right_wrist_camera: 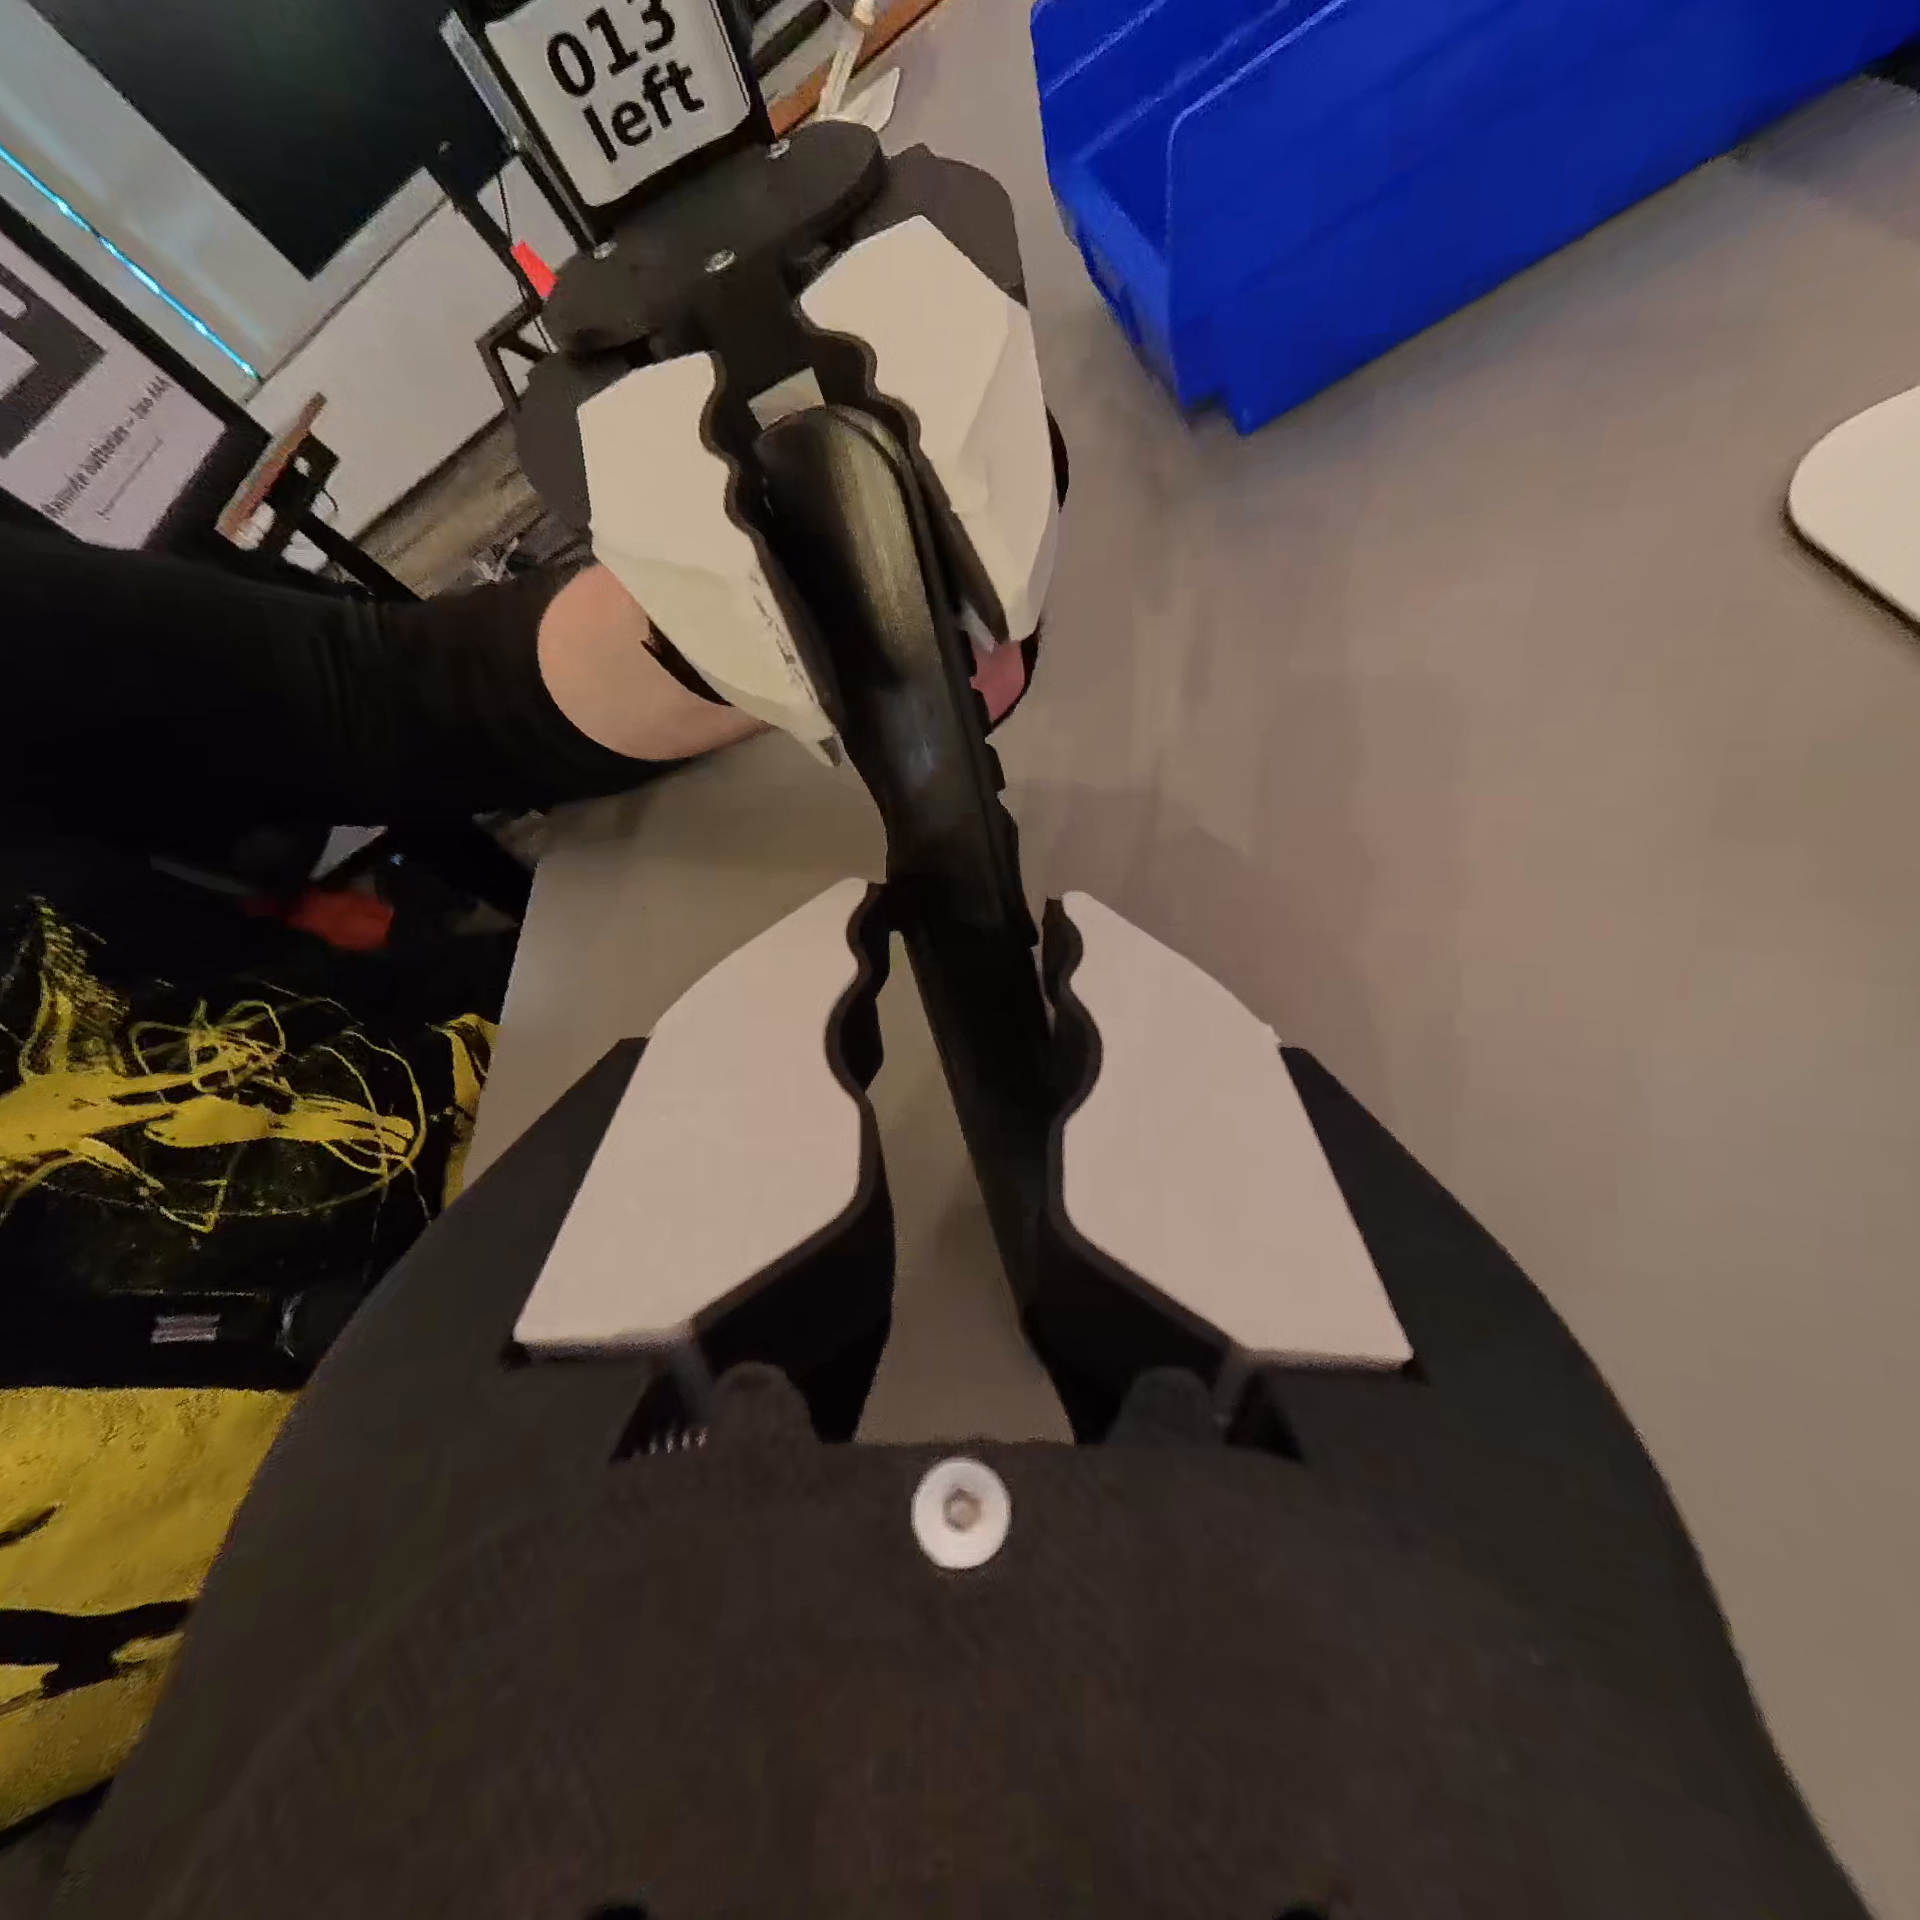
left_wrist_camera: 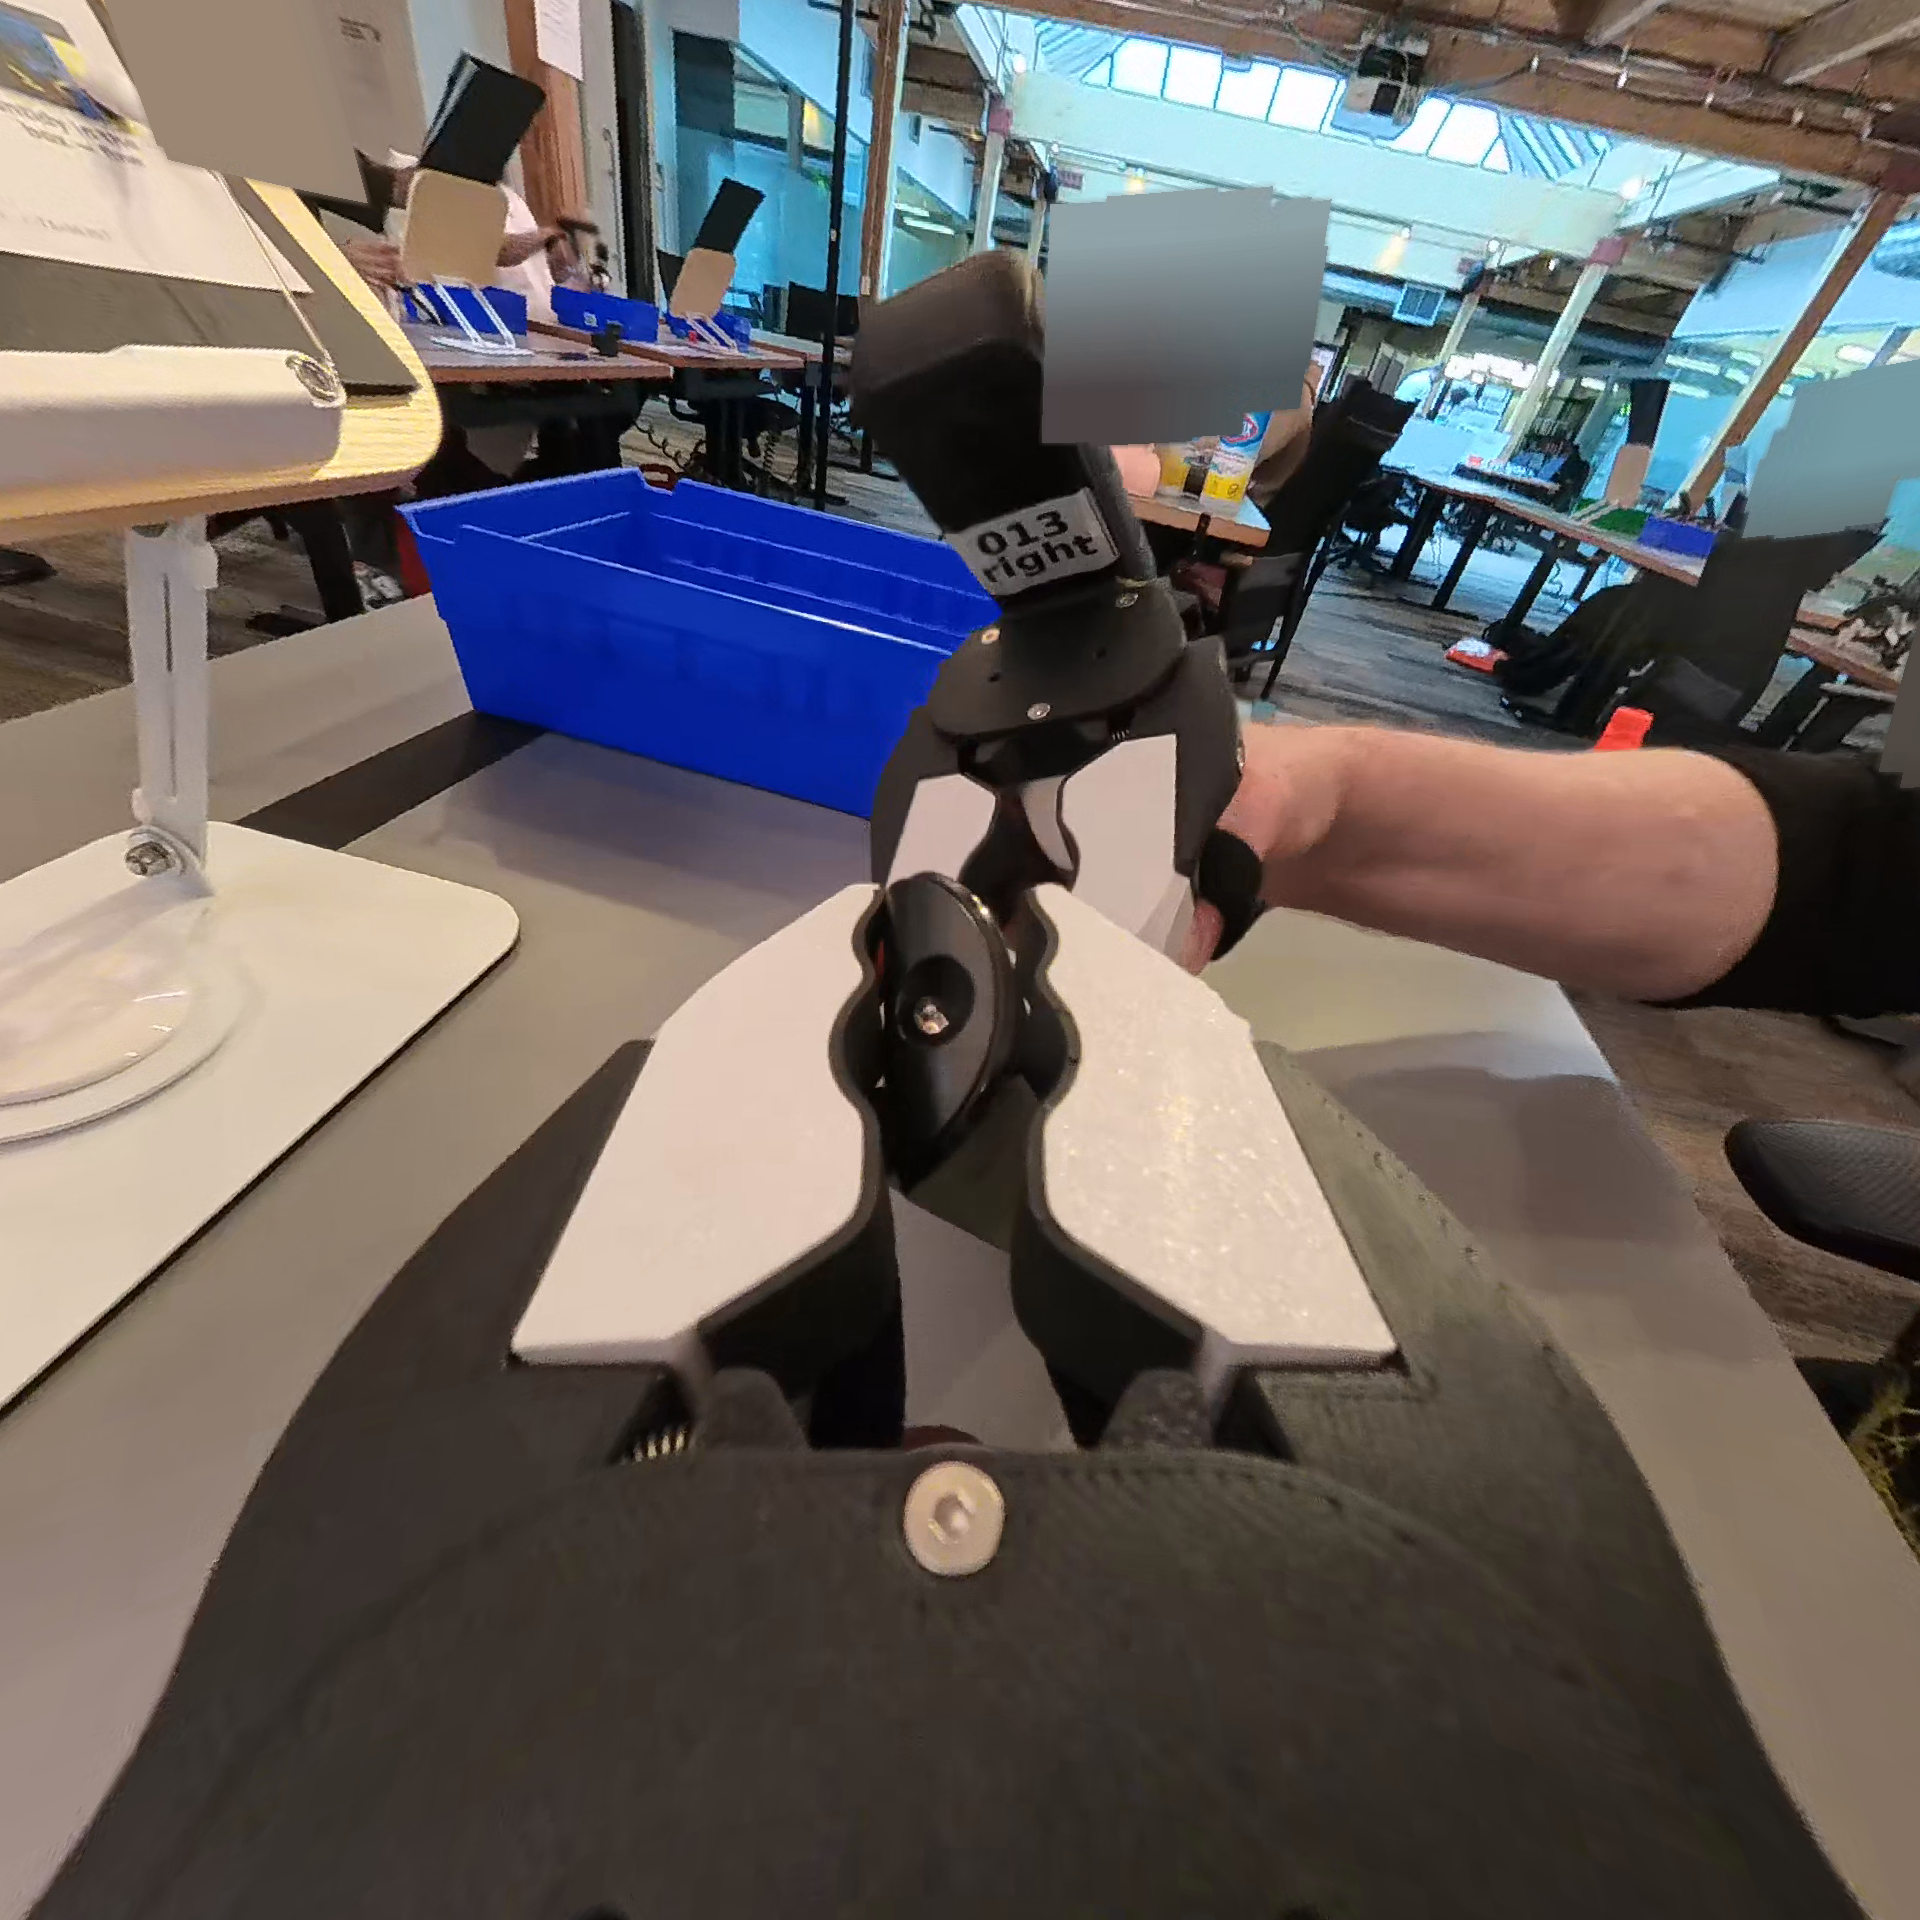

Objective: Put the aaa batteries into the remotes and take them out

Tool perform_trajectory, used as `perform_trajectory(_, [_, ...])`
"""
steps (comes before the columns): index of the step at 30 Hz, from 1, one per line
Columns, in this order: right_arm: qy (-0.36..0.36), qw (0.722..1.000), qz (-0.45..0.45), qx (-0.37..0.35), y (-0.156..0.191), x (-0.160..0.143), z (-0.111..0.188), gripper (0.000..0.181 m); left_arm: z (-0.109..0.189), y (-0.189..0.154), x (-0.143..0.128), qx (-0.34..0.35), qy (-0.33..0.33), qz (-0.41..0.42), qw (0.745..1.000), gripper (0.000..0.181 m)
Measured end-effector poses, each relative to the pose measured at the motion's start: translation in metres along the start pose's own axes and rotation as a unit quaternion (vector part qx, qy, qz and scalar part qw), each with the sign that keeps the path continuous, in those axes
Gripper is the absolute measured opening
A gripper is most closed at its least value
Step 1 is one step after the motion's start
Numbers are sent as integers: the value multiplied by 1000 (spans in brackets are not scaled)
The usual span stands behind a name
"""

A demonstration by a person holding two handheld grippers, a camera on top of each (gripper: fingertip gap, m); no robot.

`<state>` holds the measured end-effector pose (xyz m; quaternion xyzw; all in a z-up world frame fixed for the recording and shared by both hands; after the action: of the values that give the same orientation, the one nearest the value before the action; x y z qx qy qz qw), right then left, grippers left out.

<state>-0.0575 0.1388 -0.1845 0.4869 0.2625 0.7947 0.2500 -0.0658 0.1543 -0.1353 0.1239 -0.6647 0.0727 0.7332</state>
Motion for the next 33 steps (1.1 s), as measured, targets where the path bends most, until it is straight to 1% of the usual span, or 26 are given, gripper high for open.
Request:
perform_trajectory(2, [-11,1000,2,-10,3,0,-1,27,-2,-5,3,4,20,-29,999,23])
perform_trajectory(5, [-39,999,-7,-28,3,4,2,27,-5,-6,8,19,28,-40,999,23])
perform_trajectory(10, [-59,997,-45,-12,3,5,4,28,-9,-6,9,31,25,-27,999,23])
perform_trajectory(15, [-80,995,-56,-12,2,7,4,28,-8,-5,8,38,31,-29,998,23])
perform_trajectory(21, [-51,995,-53,-62,-3,8,8,30,-9,-3,5,55,24,-15,998,22])
perform_trajectory(23, [-38,996,-56,-61,-3,7,9,30,-10,-4,5,61,30,-20,997,22])
perform_trajectory(25, [-36,995,-49,-79,-7,8,12,32,-11,-4,3,66,30,-25,997,22])
perform_trajectory(29, [-26,995,-56,-82,-10,9,14,33,-13,-3,2,75,34,-20,996,22])
perform_trajectory(33, [-24,996,-58,-71,-12,8,15,34,-13,-2,2,82,33,-17,996,22])
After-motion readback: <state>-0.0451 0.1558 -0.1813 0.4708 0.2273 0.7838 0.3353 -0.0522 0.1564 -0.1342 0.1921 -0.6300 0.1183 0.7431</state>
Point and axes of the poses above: each gripper's, where its closed fingertips meet, z back along the fingers, x out of its top, y = z × x across the jaws, the point moved 1 cm from there along z, back along the fingers, and after that the axes turned 15 degrees about -z, right-handed, at the moved point
